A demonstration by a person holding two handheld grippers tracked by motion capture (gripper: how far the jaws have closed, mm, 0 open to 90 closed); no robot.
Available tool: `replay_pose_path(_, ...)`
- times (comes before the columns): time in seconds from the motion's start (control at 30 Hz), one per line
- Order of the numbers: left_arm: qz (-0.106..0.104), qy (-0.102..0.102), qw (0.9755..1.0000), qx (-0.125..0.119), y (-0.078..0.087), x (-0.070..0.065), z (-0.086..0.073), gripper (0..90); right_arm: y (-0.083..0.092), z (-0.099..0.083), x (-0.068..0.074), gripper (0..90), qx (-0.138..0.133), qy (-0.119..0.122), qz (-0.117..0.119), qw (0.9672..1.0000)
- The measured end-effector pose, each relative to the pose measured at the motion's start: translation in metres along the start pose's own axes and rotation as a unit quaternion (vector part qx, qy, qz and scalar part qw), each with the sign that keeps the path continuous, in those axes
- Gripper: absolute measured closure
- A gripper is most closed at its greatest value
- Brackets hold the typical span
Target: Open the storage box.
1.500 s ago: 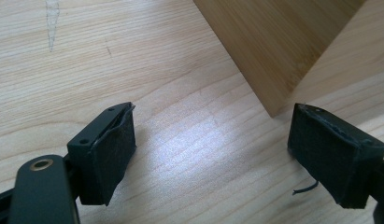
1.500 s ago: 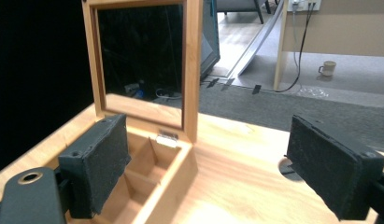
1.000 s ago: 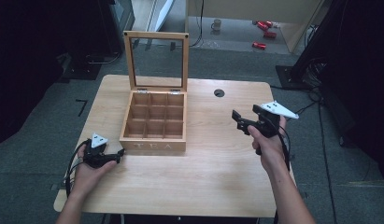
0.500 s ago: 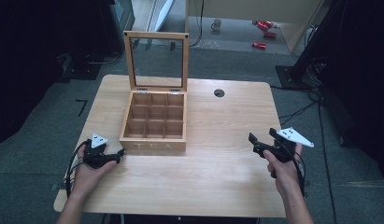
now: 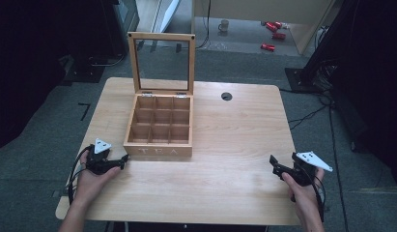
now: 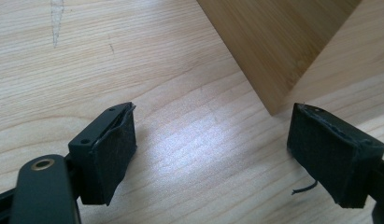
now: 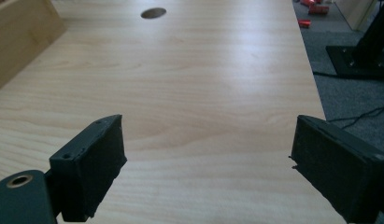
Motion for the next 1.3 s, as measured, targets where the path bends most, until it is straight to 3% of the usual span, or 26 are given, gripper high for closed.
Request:
replay_pose_path(0.2, 0.000, 0.000, 1.0000, 0.000, 0.000, 0.000, 0.000, 16.0, 0.000, -0.019, -0.012, 9.5, 0.018, -0.008, -0.011, 0.9997)
replay_pose_path(0.43, 0.000, 0.000, 1.0000, 0.000, 0.000, 0.000, 0.000, 16.0, -0.007, -0.031, -0.014, 9.5, 0.043, 0.015, -0.032, 0.9985)
replay_pose_path(0.63, 0.000, 0.000, 1.0000, 0.000, 0.000, 0.000, 0.000, 16.0, -0.017, -0.043, -0.009, 9.5, 0.073, 0.051, -0.054, 0.9946)
replay_pose_path(0.8, 0.000, 0.000, 1.0000, 0.000, 0.000, 0.000, 0.000, 16.0, -0.019, -0.047, -0.006, 9.4, 0.082, 0.066, -0.059, 0.9927)
replay_pose_path(1.3, 0.000, 0.000, 1.0000, 0.000, 0.000, 0.000, 0.000, 16.0, -0.022, -0.046, -0.010, 8.1, 0.099, 0.044, -0.049, 0.9929)
Point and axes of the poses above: each handheld gripper's, and its own axes: y roughly backward along the jaws, z roughly out of its top, x roughly to its left, the point moved 4 cm from there along -y, roughly forward along the jaws, and after that the axes turned 11 degrees about -y, right-handed, at the moved point
